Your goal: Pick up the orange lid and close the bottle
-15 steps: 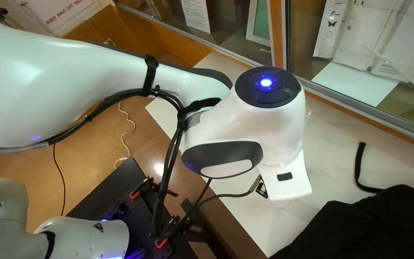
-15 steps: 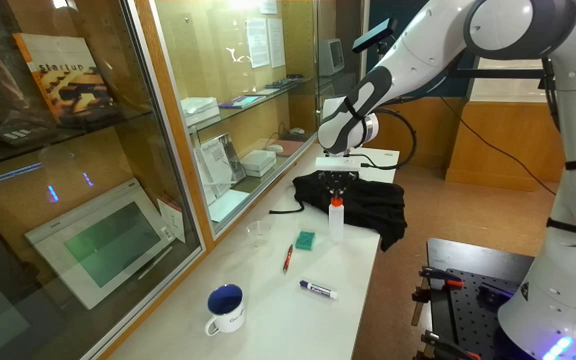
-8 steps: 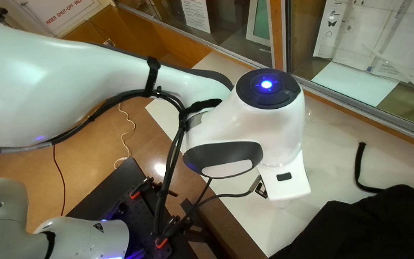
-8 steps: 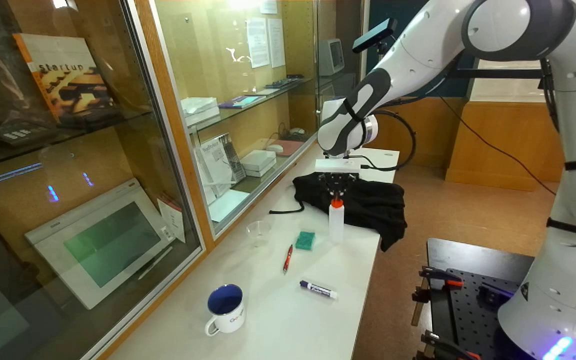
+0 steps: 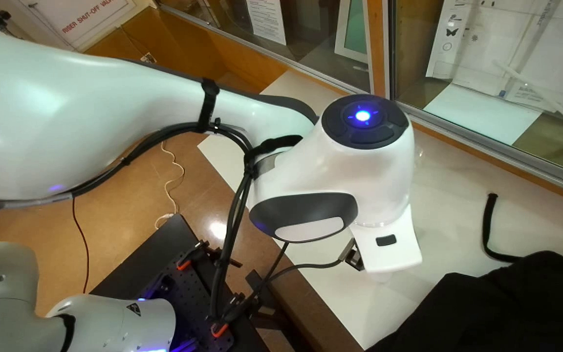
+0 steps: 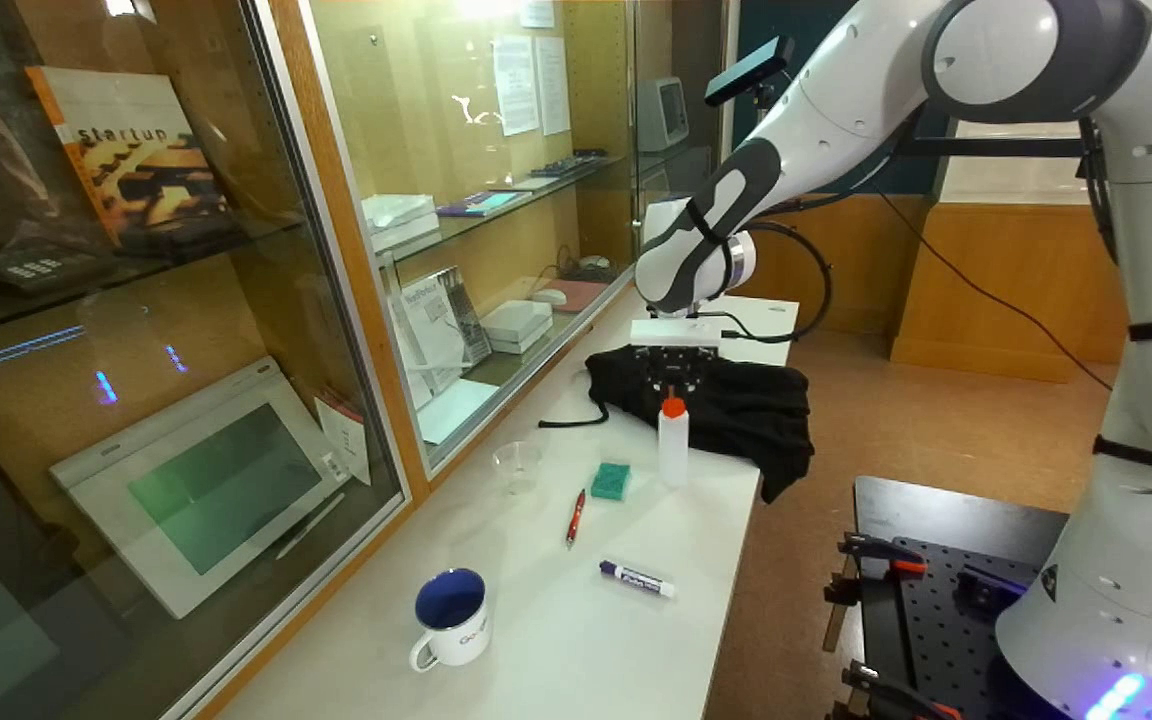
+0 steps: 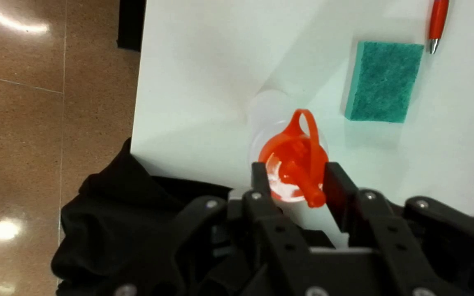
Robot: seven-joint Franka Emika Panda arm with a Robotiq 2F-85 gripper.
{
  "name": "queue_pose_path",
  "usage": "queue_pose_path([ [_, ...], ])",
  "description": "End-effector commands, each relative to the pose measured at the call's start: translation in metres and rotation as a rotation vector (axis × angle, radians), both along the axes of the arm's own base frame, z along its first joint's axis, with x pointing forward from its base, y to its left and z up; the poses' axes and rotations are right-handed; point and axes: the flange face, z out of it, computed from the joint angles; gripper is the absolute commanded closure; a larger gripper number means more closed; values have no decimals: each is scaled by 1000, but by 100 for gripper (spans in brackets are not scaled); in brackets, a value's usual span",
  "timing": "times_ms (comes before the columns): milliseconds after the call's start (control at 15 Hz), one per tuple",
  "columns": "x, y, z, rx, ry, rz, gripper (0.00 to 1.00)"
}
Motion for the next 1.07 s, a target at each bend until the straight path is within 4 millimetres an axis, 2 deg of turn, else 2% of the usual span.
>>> queue_pose_path([
  [0,-2,0,16,2,4,-2,28],
  [200,-6,-1,29,-4,-16,8,5],
  [267,-6,0,35,-3,-25,15,0],
  [533,-8,13,64,17,-49,86,0],
  [1000,3,59,103,1,-43,242,0],
])
